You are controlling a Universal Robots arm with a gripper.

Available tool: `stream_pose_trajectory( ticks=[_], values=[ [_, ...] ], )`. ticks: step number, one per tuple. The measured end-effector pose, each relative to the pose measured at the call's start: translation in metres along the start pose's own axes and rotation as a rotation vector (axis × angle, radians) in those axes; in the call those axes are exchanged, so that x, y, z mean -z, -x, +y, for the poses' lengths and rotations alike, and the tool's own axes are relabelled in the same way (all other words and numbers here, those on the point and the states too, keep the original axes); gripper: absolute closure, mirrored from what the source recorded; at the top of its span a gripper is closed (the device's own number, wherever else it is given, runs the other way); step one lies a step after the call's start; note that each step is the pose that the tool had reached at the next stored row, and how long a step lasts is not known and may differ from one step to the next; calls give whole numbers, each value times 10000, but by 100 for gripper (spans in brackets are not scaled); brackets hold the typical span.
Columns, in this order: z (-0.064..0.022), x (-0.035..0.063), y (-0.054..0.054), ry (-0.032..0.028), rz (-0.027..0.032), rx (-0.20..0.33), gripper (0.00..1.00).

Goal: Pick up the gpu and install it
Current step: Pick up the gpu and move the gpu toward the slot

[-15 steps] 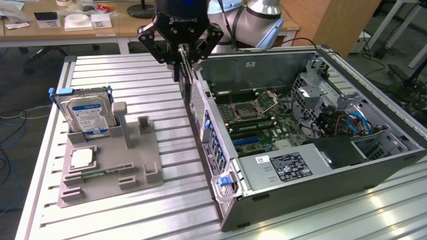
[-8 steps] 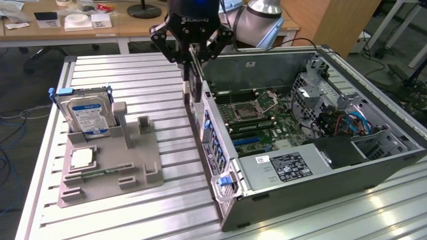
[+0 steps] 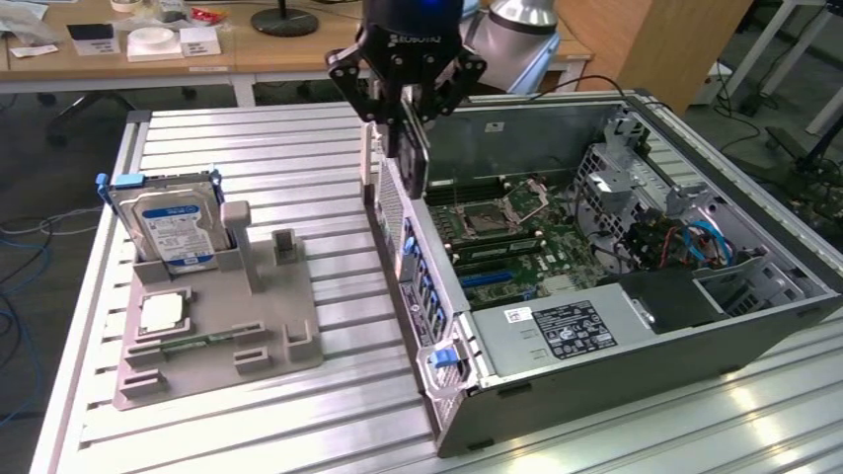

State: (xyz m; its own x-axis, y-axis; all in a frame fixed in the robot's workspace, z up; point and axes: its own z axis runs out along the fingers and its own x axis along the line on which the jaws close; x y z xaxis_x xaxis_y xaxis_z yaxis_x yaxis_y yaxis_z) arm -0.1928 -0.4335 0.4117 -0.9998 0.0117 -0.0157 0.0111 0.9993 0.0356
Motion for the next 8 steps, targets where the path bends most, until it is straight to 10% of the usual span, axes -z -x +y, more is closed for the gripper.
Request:
stream_pose_trajectory(
  ticks=[8],
  values=[
    [4, -6, 354, 12, 123, -4, 72]
  ],
)
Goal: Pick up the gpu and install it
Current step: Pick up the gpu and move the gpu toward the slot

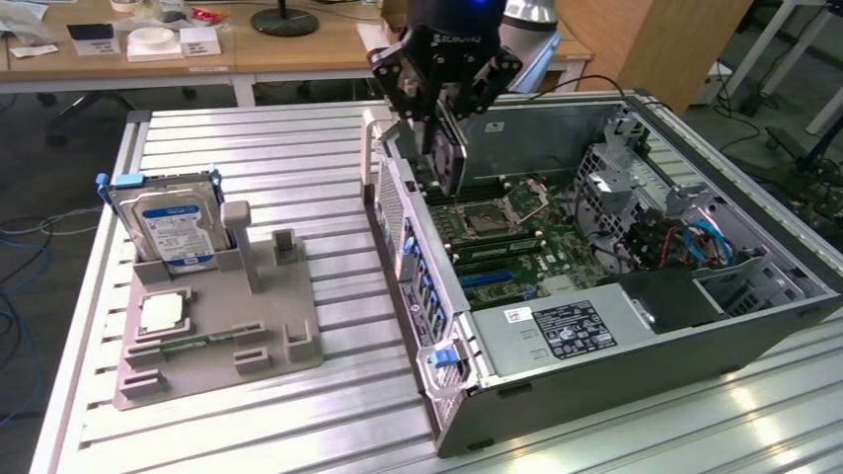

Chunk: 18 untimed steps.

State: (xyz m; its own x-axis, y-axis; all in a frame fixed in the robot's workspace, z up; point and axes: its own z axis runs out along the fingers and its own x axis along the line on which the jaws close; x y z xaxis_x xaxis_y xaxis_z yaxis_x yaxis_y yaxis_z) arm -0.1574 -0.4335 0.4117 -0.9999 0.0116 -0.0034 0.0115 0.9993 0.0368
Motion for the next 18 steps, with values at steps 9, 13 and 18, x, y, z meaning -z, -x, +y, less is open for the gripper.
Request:
stream_pose_trajectory(
  ticks=[9, 13, 18],
  values=[
    [3, -1, 256, 0, 53, -4, 72],
    [5, -1, 382, -1, 53, -3, 72],
    [6, -2, 540, 0, 56, 43, 72]
  ],
)
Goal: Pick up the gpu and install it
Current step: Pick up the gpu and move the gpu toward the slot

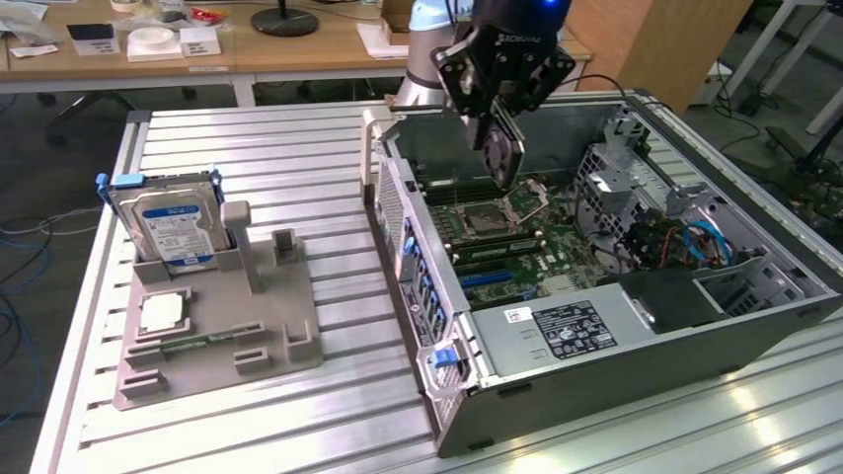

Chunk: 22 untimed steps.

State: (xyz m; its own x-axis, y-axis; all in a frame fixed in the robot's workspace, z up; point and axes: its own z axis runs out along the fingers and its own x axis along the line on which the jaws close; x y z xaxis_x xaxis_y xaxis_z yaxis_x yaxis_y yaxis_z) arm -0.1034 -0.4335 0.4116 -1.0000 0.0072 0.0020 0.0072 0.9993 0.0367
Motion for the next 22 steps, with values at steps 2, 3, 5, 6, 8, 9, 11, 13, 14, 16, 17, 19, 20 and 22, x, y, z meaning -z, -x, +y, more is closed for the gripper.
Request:
stream_pose_trajectory(
  ticks=[2, 3, 5, 6, 8, 9, 11, 13, 14, 16, 17, 19, 20, 22],
  values=[
    [0, 0, 63, 0, 0, 28, 72],
    [0, 0, 93, -1, 1, 34, 72],
    [1, 0, 155, 0, 1, 39, 72],
    [1, 0, 188, -1, 2, 40, 72],
    [2, -1, 259, 1, 1, 42, 72],
    [2, -1, 294, 0, 1, 41, 72],
    [2, -1, 365, 1, 1, 42, 72],
    [3, 0, 434, -1, 1, 41, 72],
    [3, -1, 472, 1, 1, 41, 72],
    [4, -1, 541, 0, 1, 43, 72],
    [4, 0, 575, 0, 1, 41, 72],
    [4, -1, 649, 0, 1, 43, 72],
    [5, 0, 685, 0, 1, 44, 72],
    [5, 0, 757, 0, 1, 45, 72]
  ],
)
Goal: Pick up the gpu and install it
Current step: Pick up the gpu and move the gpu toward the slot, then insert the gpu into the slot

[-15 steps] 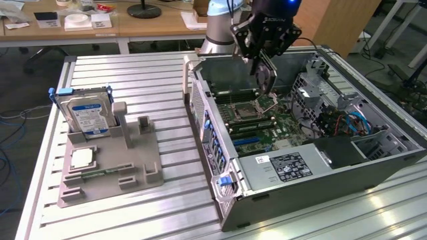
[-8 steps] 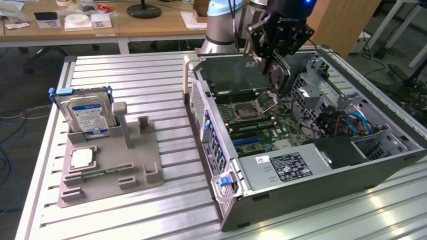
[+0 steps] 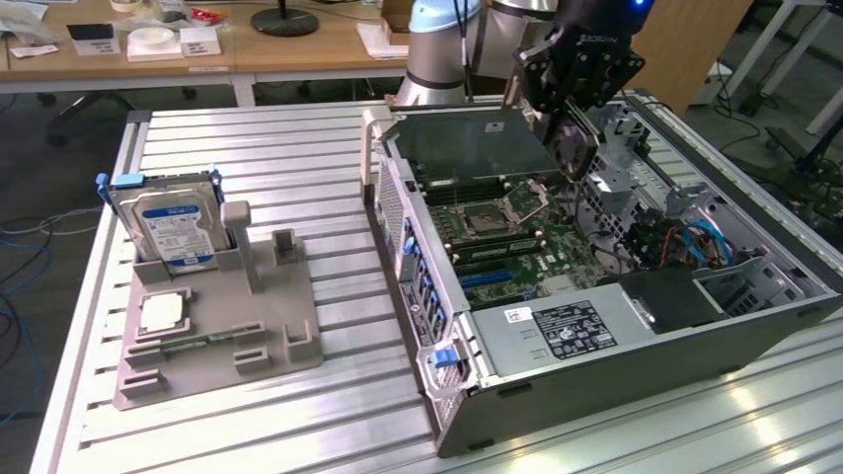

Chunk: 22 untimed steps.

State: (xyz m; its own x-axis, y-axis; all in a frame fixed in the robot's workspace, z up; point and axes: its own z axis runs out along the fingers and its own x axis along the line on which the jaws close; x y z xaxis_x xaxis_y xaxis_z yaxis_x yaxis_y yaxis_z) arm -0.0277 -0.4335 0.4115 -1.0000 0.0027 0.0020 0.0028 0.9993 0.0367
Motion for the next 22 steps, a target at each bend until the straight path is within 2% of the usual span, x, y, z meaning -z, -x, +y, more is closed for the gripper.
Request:
stream_pose_trajectory(
  ticks=[5, 18, 22],
  values=[
    [0, 0, 153, 1, 0, 5, 72],
    [1, 0, 155, 1, 0, 20, 72],
    [1, 0, 154, 0, 12, 349, 72]
  ],
)
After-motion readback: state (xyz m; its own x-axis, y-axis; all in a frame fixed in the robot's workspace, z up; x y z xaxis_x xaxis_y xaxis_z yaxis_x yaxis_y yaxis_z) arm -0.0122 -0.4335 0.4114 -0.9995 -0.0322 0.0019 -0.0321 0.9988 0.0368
